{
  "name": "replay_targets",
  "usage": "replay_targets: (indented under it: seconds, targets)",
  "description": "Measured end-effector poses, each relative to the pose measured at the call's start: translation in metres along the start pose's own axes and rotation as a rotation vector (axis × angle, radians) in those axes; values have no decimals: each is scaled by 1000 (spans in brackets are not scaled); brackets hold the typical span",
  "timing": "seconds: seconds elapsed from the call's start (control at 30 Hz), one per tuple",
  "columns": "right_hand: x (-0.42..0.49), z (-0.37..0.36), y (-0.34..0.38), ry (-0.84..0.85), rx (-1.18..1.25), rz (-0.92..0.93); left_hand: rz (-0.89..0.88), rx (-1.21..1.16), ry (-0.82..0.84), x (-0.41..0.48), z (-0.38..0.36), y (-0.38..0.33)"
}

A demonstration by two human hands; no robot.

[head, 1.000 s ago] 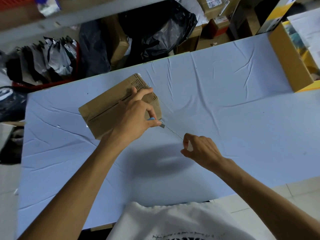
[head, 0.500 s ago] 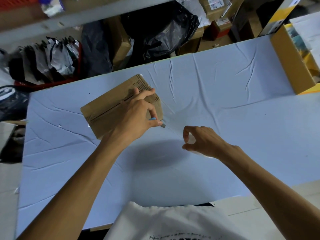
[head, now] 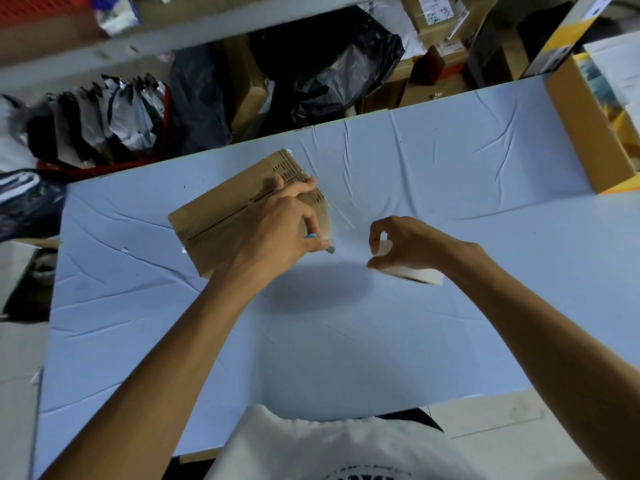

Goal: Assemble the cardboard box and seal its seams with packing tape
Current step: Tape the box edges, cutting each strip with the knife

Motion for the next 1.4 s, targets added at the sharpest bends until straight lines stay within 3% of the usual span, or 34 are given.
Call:
replay_targets:
  seconds: [0.23, 0.67, 0.97, 1.17, 1.3, 1.4]
  targets:
    - [6, 12, -13, 0, 50, -70, -4, 11, 2, 1, -1, 5]
    - [-2, -12, -23, 176, -40, -100, -2, 5, 21, 3, 1, 4]
    - [-4, -26, -13, 9, -56, 18, -14, 34, 1, 1, -1, 3]
    - [-9, -17, -5, -252, -245, 150, -35, 31, -4, -4, -4, 0]
    - [-8, -26, -8, -230, -231, 146, -38, 46, -30, -3, -5, -1]
    - [-6, -37, -11, -204, -197, 149, -123, 46, -209, -9, -2, -11]
Point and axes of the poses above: each hand's wrist, its own x-axis towards the middle knuckle, its own z-axis out of the back of the hand, y = z × x, the point moved 7 cm from there along x, towards the middle knuckle, and after that the axes turned 15 degrees about -z, right-handed, at the moved point
